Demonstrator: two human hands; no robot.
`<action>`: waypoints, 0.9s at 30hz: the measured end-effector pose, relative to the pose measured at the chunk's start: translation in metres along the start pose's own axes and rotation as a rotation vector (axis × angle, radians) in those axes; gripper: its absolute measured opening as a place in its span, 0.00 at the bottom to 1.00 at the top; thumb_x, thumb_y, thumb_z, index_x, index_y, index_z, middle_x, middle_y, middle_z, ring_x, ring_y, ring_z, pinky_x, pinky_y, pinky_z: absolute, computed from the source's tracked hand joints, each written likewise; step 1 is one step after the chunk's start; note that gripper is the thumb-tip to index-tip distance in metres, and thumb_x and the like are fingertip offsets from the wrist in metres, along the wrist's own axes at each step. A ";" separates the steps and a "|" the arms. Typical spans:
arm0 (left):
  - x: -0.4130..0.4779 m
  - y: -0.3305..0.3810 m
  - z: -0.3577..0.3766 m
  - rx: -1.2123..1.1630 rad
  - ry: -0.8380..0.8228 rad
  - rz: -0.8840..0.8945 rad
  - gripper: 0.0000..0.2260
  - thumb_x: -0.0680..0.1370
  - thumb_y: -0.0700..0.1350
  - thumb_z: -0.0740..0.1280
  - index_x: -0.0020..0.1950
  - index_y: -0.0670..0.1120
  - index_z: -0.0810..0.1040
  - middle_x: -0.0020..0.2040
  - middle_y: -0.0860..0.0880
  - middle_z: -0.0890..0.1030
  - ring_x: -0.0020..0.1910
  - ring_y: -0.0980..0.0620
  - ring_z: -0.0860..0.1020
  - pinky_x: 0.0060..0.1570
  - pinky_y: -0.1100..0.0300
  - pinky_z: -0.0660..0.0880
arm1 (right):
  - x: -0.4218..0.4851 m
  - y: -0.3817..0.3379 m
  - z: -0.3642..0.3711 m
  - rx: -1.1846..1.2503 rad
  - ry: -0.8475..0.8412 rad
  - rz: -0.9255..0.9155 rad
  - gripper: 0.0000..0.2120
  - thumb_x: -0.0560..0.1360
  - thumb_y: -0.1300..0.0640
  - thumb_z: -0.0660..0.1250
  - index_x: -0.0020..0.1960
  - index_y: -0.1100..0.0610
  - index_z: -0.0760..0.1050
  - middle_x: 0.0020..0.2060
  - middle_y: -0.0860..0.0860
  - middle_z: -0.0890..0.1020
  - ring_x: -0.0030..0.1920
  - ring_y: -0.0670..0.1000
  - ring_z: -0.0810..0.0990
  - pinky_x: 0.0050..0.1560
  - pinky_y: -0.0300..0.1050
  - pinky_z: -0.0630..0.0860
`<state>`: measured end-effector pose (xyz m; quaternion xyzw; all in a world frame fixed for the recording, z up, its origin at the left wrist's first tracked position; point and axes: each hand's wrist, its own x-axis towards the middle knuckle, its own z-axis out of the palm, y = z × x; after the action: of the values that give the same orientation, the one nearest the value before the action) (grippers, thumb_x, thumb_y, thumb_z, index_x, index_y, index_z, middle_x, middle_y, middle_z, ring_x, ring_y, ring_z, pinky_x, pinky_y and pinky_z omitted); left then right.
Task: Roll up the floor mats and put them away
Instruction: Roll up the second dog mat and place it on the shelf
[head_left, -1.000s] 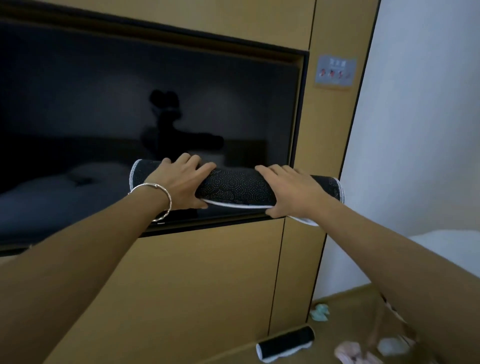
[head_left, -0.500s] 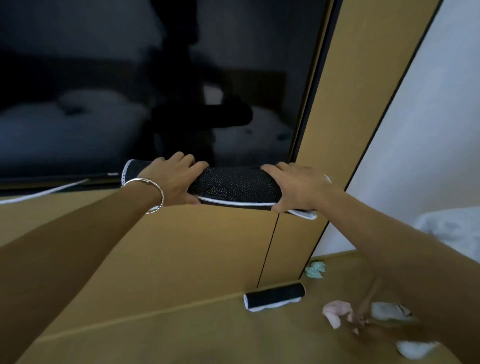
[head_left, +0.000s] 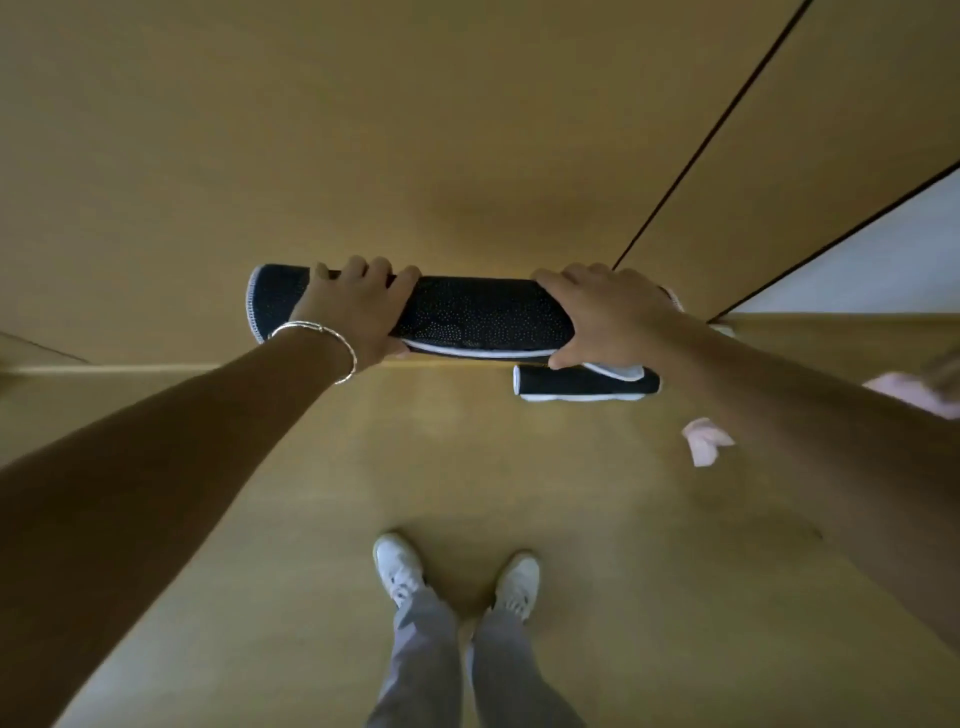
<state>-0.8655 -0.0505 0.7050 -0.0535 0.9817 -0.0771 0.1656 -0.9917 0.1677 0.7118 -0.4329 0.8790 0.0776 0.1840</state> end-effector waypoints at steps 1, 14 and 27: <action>0.010 0.004 0.026 -0.009 -0.024 -0.012 0.33 0.73 0.61 0.66 0.70 0.48 0.58 0.61 0.45 0.71 0.59 0.42 0.71 0.58 0.41 0.70 | 0.014 -0.001 0.028 0.012 -0.017 -0.002 0.41 0.67 0.41 0.72 0.73 0.51 0.57 0.61 0.53 0.72 0.59 0.57 0.71 0.53 0.52 0.69; 0.142 0.029 0.382 0.040 -0.224 -0.077 0.34 0.69 0.59 0.72 0.66 0.48 0.59 0.59 0.45 0.69 0.58 0.43 0.71 0.47 0.46 0.76 | 0.201 -0.032 0.390 0.036 -0.062 -0.017 0.43 0.69 0.53 0.71 0.75 0.55 0.51 0.65 0.55 0.67 0.65 0.59 0.66 0.67 0.59 0.62; 0.259 0.041 0.604 0.139 -0.001 -0.127 0.29 0.72 0.55 0.69 0.64 0.44 0.60 0.57 0.41 0.69 0.55 0.41 0.70 0.48 0.43 0.72 | 0.342 -0.003 0.581 -0.058 0.122 -0.005 0.41 0.69 0.50 0.74 0.75 0.54 0.56 0.65 0.57 0.69 0.63 0.61 0.69 0.63 0.57 0.63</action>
<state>-0.9112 -0.1243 0.0525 -0.1041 0.9686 -0.1555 0.1640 -1.0304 0.0872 0.0433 -0.4443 0.8848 0.0761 0.1179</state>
